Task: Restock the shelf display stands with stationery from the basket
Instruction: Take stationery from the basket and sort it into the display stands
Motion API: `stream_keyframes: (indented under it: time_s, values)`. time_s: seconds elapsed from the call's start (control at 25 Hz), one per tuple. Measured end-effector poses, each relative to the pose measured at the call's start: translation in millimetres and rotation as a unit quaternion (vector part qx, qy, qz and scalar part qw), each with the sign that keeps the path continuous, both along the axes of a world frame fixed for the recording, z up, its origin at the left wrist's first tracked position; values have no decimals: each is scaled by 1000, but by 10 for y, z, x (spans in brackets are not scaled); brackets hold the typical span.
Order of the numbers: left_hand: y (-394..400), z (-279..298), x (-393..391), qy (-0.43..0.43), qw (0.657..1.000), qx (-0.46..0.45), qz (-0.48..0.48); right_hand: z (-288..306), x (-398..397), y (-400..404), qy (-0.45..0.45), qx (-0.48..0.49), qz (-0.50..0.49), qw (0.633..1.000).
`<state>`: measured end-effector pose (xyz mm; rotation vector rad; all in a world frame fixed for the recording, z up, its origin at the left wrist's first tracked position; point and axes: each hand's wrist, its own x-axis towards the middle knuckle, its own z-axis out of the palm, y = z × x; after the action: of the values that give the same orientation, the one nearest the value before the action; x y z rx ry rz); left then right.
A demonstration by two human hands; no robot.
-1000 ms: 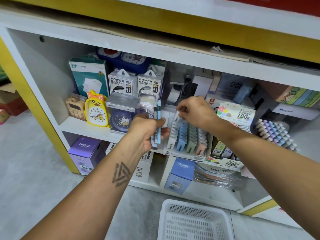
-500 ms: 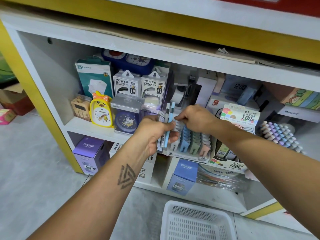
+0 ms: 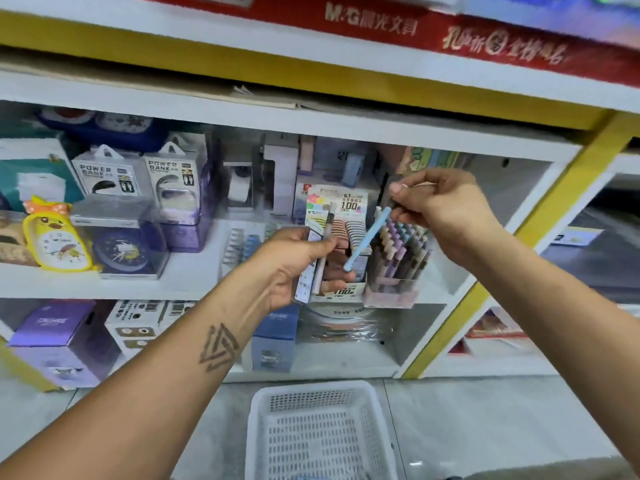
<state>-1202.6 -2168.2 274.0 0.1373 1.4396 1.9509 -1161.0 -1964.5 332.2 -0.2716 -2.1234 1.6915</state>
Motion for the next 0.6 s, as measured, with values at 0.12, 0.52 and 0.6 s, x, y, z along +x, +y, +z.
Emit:
stream_keyframes:
  time_s: [0.12, 0.52, 0.6]
  values:
    - [221, 25, 63, 23, 998, -63, 22, 34, 274, 342, 61, 44, -17, 997]
    - [639, 64, 173, -11, 998, -57, -17, -508, 454, 619, 62, 350, -37, 934]
    - [663, 66, 177, -22, 998, -59, -26, -548, 403, 625, 46, 351, -37, 935]
